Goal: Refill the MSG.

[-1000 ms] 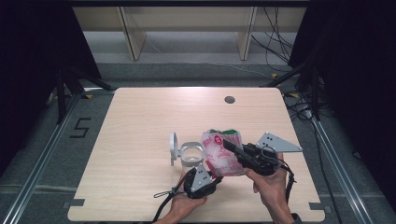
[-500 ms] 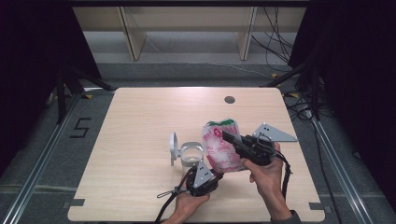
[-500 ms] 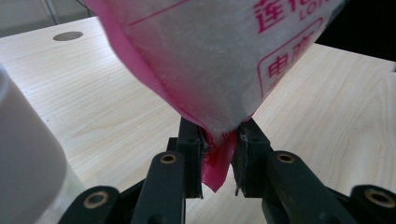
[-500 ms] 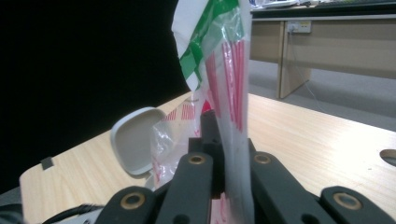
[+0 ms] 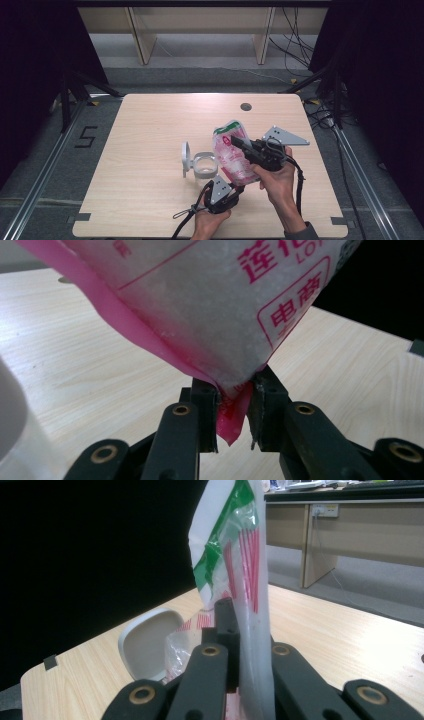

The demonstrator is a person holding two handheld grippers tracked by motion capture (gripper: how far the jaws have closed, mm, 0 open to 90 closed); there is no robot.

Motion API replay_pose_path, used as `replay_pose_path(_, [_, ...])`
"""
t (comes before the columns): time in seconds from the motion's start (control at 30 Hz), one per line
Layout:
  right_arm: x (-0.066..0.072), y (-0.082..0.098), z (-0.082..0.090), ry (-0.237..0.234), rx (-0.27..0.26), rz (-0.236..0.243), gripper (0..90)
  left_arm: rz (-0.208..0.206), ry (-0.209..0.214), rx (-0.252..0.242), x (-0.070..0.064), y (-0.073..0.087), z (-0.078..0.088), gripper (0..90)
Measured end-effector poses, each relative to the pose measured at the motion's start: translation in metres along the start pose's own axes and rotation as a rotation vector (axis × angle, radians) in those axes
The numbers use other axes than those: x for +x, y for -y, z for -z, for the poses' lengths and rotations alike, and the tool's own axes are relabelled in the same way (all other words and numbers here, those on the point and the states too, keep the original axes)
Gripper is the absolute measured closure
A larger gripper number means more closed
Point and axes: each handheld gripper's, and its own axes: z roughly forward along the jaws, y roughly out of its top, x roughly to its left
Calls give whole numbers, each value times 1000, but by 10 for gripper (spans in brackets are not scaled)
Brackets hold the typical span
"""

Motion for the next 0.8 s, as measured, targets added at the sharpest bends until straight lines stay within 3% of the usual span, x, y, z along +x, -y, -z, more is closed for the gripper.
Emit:
replay_pose_path(0.1, [1,-2,-1,1,-6,-10,900,1,-9,1,-2,-2,1,752])
replay_pose_path(0.13, [1,-2,-1,1,-6,-10,900,-40,-4,-13,1,-3,-1,752])
replay_pose_path(0.23, [1,-5,-2,3,-13,-5,900,-31,-1,-26,1,-5,-3,752])
replay_pose_path(0.27, [2,-6,-2,5,-10,-22,900,-5,3,-42,0,-5,-5,752])
replay_pose_path(0.3, [1,-6,-3,7,-18,2,900,-4,1,-45,0,-5,-5,752])
replay_pose_path(0.33, [1,-6,-3,6,-20,3,900,-1,-21,-50,-2,-4,-5,752])
replay_pose_path(0.4, [1,-6,-6,-1,-21,-7,900,-27,-39,-40,-2,-4,-5,752])
replay_pose_path(0.47, [1,-6,-7,6,-11,-6,900,-14,-32,-46,-2,-4,-5,752])
replay_pose_path(0.5, [2,-6,-8,8,-9,-17,900,45,-27,-46,-3,-2,-6,752])
replay_pose_path(0.6, [2,-6,-13,5,-9,-5,900,55,-39,-40,-3,-2,-6,752])
replay_pose_path(0.73, [5,-8,-16,-2,-11,-19,900,54,-25,-71,-4,-3,-8,753])
replay_pose_path(0.8, [6,-9,-20,3,-11,-1,900,52,-20,-75,-5,-4,-9,753])
